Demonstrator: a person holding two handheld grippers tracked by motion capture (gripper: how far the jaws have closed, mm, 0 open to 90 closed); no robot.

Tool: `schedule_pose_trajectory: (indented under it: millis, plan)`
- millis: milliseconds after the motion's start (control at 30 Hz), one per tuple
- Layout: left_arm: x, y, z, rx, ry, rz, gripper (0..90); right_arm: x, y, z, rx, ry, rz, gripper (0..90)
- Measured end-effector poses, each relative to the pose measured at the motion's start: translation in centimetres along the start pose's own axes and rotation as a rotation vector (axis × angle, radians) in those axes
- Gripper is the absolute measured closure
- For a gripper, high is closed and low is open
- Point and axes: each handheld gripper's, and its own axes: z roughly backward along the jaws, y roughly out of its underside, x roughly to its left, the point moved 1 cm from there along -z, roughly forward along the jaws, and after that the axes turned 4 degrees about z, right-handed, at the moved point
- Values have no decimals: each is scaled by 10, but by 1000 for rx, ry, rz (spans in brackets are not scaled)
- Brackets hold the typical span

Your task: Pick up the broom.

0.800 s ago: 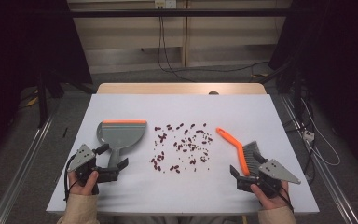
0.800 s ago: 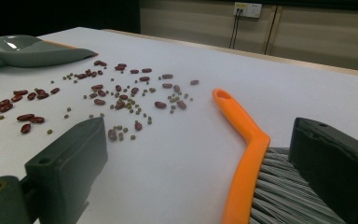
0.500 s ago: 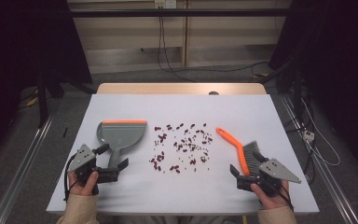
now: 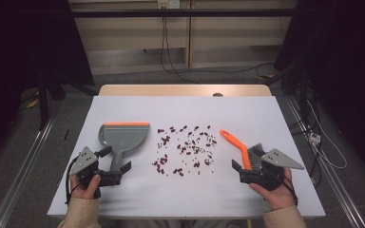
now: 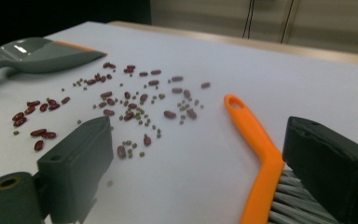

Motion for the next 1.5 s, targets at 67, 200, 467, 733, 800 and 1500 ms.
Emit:
schedule_pose_trajectory:
  millis: [67,200,467,733,800,1500]
  plan:
    - [0,0,0,0,2,-6,36,-2,-2,-4,39,-13,-6,178]
    - [0,-1,1,-3,3,-8,35,-6,-12,-11,84,-13,-11,255]
    - [1,-1,2,-11,3,-1,35,-19,-27,-35,178,-27,-17,489]
    - [2,-1,1,-8,7,3,35,-27,-35,-52,259,12,2,564]
    - [2,-1,1,-5,10,1,36,-31,-37,-54,297,39,-6,571]
    - [2,0,0,-3,11,4,36,-59,-25,-78,553,90,-98,611]
